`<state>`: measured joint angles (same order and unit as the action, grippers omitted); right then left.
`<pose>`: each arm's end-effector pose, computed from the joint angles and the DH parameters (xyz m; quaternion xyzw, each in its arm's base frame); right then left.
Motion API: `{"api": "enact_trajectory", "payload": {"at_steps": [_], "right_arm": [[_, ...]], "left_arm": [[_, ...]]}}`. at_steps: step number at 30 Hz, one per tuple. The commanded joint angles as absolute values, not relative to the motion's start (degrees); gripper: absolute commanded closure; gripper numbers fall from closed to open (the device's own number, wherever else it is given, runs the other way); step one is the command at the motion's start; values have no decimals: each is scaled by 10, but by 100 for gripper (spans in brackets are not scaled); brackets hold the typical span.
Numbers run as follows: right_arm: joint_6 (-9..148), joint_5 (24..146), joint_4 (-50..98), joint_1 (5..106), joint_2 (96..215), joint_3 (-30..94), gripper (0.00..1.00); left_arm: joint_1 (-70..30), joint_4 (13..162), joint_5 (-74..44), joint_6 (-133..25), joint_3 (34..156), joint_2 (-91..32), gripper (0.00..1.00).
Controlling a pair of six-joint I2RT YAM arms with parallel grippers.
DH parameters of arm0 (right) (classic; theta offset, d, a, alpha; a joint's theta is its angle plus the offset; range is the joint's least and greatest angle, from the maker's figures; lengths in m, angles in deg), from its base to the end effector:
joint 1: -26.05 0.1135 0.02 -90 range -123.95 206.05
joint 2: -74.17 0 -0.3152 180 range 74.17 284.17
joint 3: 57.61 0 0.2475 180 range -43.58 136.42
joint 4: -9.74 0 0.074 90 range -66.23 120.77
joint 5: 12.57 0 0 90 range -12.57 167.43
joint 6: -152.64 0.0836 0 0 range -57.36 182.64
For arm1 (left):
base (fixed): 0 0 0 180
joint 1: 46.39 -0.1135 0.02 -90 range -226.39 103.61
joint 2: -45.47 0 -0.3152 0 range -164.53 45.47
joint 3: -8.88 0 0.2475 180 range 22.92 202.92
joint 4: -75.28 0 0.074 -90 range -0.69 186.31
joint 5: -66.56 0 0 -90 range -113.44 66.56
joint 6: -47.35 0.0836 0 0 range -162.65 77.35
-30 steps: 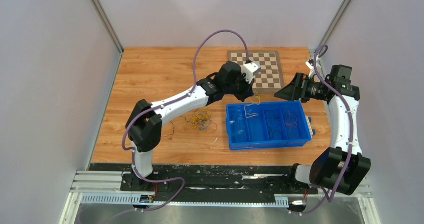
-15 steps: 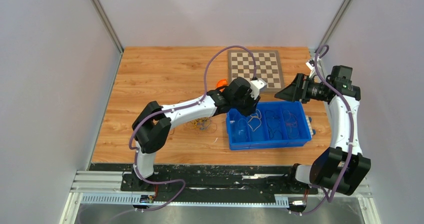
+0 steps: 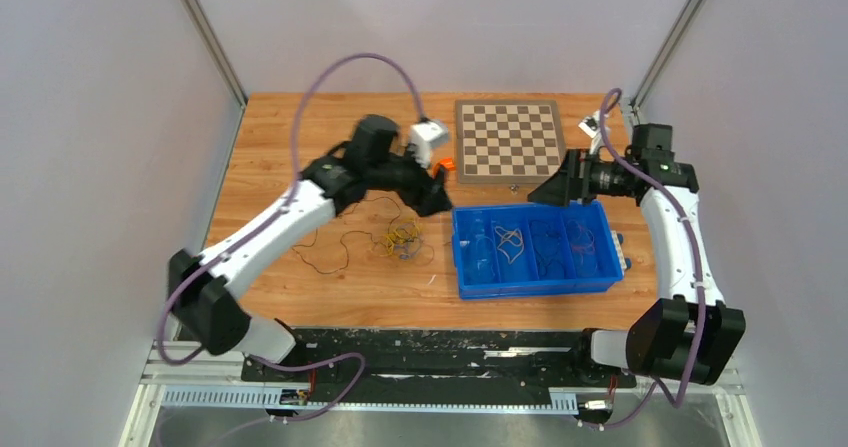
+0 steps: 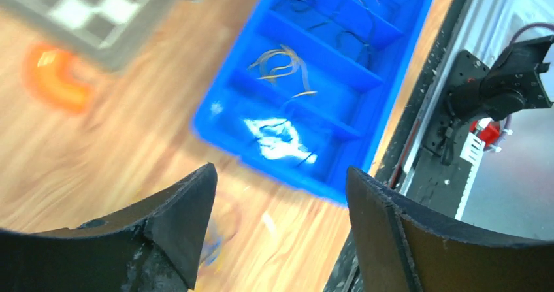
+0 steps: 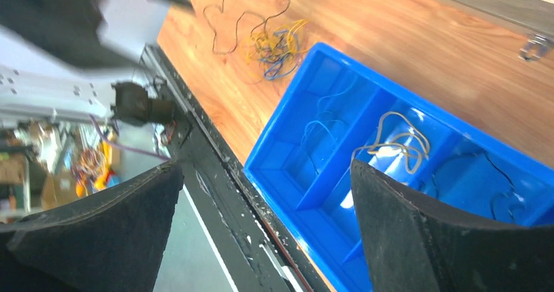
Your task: Untangle the cables
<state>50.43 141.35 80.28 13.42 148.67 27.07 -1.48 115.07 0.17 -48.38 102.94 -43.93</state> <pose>0.2449 0.0221 0.3647 -0.1324 0.8207 0.4531 0.3220 0.2501 -0.2966 0.3621 0.3801 0.7869 -0.3570 0.3300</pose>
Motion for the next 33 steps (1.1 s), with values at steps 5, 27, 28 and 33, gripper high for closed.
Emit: {"api": "enact_trajectory", "payload": {"at_steps": [5, 27, 28, 33], "right_arm": [[516, 1280, 687, 387, 1511, 272, 6], [578, 1073, 549, 641, 1904, 509, 62], [577, 1069, 546, 641, 1911, 512, 63], [572, 1060, 544, 646, 1940, 523, 62]], "left_arm": [[-267, 1344, 186, -363, 888, -331, 35], [-364, 1134, 203, -523, 758, -432, 42], [-366, 1133, 204, -527, 757, -436, 42], [-370, 1126, 213, -536, 753, -448, 42]]}}
